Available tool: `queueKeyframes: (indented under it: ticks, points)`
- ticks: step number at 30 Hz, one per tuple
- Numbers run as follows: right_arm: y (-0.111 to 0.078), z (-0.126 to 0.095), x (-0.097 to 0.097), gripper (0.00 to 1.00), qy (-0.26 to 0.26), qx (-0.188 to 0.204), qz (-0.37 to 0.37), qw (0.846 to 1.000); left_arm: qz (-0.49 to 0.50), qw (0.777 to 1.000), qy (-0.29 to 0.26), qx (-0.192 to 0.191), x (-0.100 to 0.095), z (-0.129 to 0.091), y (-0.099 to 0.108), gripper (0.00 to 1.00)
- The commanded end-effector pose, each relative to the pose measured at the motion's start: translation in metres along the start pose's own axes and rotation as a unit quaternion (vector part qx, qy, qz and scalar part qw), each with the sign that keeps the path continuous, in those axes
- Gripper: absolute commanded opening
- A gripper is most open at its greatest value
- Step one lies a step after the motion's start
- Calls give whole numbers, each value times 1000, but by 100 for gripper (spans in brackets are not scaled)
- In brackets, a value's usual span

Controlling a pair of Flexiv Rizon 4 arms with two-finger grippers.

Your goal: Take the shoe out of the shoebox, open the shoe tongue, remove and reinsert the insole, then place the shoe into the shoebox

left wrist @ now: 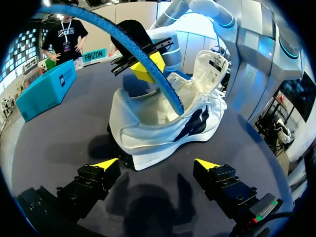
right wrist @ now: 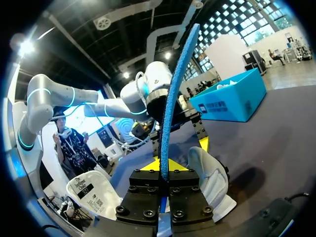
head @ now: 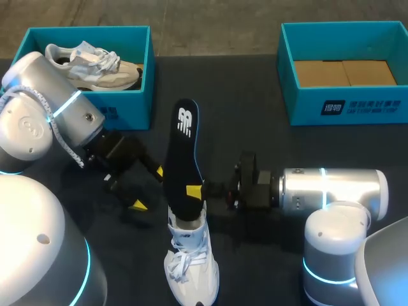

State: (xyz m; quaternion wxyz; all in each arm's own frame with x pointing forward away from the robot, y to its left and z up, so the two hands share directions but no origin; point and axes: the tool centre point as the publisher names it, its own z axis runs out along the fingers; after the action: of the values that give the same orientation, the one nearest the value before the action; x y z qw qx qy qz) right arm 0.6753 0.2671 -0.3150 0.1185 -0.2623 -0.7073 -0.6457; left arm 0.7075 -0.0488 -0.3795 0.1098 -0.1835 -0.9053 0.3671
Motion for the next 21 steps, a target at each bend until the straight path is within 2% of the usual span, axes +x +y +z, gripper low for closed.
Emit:
queueKeyframes:
  ticks: [1,21]
  points:
    - [-3,2,1,0,-1,-2,0,1000,-3,1000,-18,-16,12,0,-9,100]
    - [-7,1,0,0,-5,3,11,1000,-41,996,-52,-59,26,6,-8,100]
